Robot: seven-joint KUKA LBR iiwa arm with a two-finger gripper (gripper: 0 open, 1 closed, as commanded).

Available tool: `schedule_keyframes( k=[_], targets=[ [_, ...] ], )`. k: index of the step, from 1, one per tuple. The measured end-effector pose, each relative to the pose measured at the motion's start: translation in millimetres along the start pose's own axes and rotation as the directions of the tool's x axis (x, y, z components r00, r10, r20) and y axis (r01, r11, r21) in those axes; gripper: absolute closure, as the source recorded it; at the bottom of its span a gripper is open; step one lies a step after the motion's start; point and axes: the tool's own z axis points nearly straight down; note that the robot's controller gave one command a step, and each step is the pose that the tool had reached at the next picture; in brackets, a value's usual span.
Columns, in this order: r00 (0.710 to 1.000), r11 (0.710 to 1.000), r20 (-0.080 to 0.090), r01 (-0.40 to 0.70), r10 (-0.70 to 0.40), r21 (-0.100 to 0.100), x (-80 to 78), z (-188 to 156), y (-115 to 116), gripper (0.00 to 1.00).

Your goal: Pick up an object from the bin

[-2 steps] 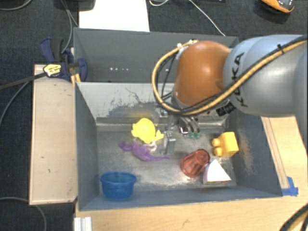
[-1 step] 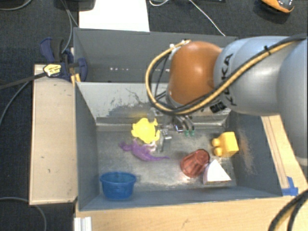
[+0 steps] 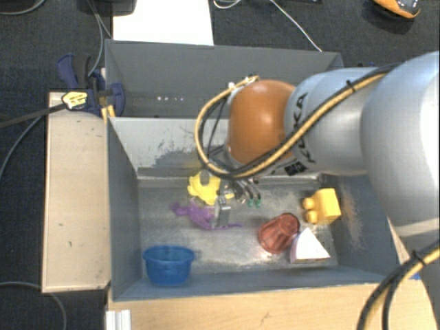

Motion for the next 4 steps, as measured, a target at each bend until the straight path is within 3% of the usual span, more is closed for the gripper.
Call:
schedule_keyframes(
  k=[1, 2, 3, 4],
  targets=[
    [1.000, 1.000, -0.010, -0.005, 0.005, 0.009, 0.5, 26.9, -10.9, 0.00],
    [0.990, 0.990, -0.001, 0.140, -0.140, 0.005, -5.9, 26.3, -9.7, 0.00],
    [0.781, 0.781, -0.004, 0.624, -0.624, 0.005, -3.1, 31.9, 9.5, 1.00],
    [0.783, 0.783, -0.004, 0.622, -0.622, 0.004, -3.0, 31.9, 9.7, 1.00]
  ],
)
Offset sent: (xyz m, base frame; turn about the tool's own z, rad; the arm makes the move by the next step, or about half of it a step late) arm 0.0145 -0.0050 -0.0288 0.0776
